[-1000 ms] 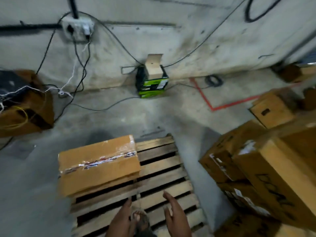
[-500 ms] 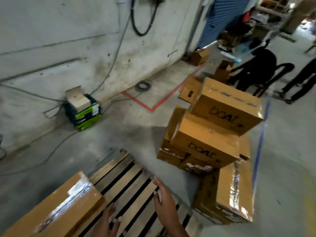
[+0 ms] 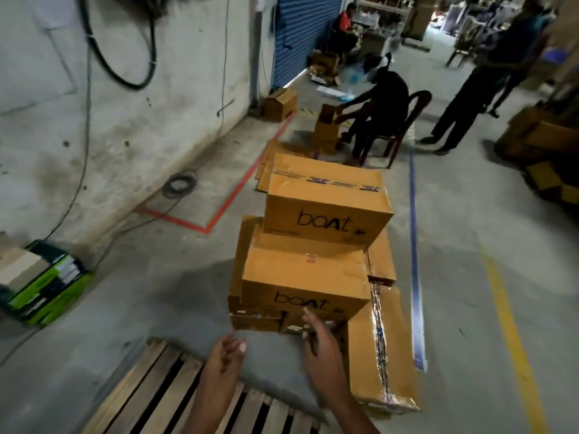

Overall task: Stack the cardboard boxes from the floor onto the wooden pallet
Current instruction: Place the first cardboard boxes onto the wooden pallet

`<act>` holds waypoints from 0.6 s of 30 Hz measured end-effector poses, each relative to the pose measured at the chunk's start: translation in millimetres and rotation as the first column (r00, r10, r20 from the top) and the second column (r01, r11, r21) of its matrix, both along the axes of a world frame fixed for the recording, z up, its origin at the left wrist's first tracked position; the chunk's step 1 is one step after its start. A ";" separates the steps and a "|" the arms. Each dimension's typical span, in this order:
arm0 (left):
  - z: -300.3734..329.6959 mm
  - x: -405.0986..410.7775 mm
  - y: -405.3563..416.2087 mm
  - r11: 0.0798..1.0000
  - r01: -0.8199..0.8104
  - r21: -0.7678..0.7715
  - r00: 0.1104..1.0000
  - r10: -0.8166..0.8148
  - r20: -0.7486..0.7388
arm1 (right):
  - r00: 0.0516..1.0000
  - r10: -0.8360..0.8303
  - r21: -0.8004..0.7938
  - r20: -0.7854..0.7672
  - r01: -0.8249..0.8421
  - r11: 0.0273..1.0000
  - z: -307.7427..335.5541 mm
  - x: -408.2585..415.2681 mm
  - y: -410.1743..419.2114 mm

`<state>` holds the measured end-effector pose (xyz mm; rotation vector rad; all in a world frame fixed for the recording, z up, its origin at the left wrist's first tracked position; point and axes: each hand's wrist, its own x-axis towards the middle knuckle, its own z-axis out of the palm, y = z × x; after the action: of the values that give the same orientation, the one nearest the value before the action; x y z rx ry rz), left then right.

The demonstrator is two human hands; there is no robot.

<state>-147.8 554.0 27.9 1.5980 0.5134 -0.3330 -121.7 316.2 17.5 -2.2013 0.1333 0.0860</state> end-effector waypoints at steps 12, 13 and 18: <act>53.0 274.2 -64.3 0.962 0.226 0.152 0.923 -0.262 0.283 | 0.959 -0.250 -0.018 0.130 0.254 0.967 -3.1 202.0 -58.7; 52.7 294.7 -64.8 0.956 0.234 0.174 0.918 -0.277 0.285 | 0.954 -0.275 -0.025 0.116 0.280 0.960 -0.5 215.5 -60.4; 48.0 391.8 -78.1 0.949 0.192 0.250 0.928 -0.258 0.267 | 0.948 -0.310 -0.106 0.078 0.317 0.943 6.4 287.8 -76.9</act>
<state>244.0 476.0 75.9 1.8905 0.1348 -0.2067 166.1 239.3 23.9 -2.2687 0.4639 -0.1702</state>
